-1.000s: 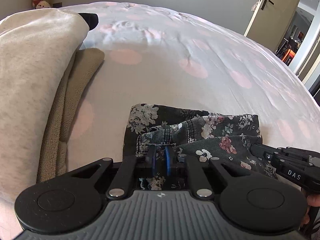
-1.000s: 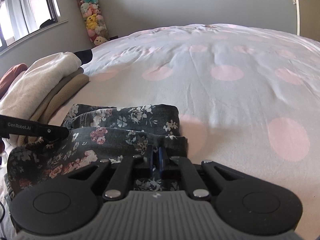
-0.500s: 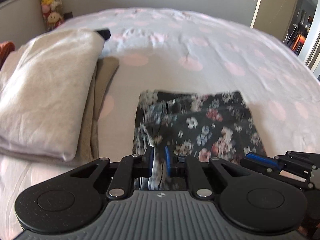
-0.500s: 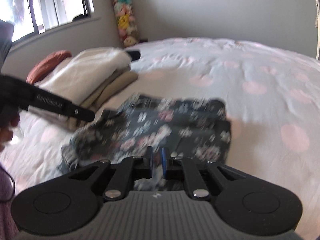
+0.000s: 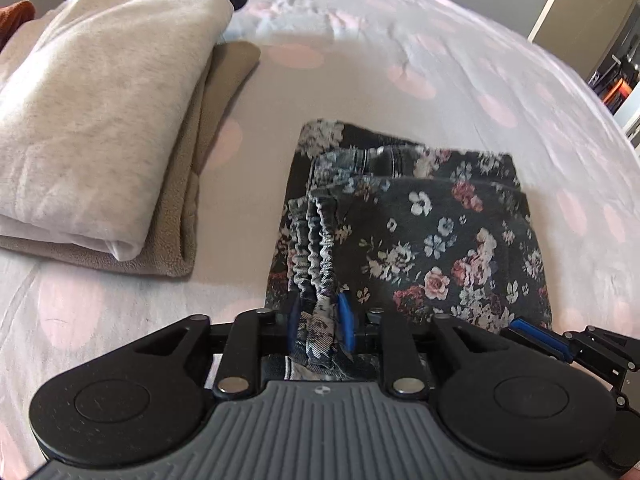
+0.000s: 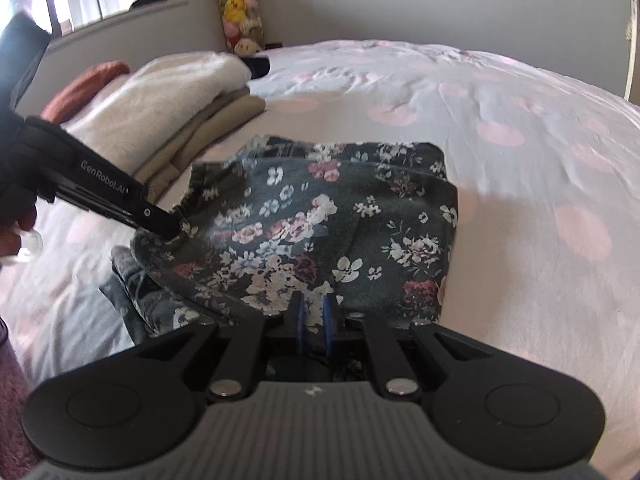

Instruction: Fold clothes

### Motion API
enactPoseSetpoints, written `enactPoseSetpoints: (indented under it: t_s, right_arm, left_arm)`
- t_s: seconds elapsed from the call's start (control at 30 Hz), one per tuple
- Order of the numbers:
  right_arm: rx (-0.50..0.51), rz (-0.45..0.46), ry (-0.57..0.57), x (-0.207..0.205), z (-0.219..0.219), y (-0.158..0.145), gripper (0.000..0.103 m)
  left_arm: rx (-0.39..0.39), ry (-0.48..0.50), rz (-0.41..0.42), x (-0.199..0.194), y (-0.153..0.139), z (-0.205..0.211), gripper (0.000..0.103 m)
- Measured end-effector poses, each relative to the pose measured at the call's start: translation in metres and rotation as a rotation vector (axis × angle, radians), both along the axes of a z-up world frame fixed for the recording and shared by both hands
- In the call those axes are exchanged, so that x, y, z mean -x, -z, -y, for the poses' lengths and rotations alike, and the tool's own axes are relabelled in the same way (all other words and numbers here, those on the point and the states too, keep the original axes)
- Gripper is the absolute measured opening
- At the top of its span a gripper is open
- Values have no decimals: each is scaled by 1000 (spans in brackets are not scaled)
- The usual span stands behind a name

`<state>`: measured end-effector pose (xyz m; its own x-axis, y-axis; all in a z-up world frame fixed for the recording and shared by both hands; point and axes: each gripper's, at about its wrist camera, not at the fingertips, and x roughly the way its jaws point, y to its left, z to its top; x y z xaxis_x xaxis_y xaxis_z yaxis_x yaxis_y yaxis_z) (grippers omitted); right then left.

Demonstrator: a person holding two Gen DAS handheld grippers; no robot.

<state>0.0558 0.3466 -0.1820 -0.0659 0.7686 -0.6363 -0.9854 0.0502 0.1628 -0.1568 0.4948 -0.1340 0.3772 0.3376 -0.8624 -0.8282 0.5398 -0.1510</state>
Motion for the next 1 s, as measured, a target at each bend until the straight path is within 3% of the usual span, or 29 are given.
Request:
enactPoseSetpoints:
  t_s: [0.07, 0.13, 0.27, 0.43, 0.67, 1.0]
  right_arm:
    - [-36, -20, 64, -11, 5, -4, 15]
    - [-55, -48, 136, -24, 9, -8, 34]
    - [-28, -116, 255, -52, 10, -6, 44]
    - [6, -218, 320, -71, 9, 7, 60]
    - [10, -365, 324, -84, 4, 23, 65]
    - [-19, -469, 282, -93, -8, 33, 65]
  left_arm:
    - [-32, -43, 42, 7, -8, 0, 48]
    - [-55, -83, 88, 14, -14, -2, 55]
    - [-5, -114, 143, 18, -9, -13, 58]
    - [42, -132, 139, 16, 5, -22, 58]
    - [137, -129, 113, 11, 30, -33, 58]
    - [138, -115, 122, 9, 35, -33, 60]
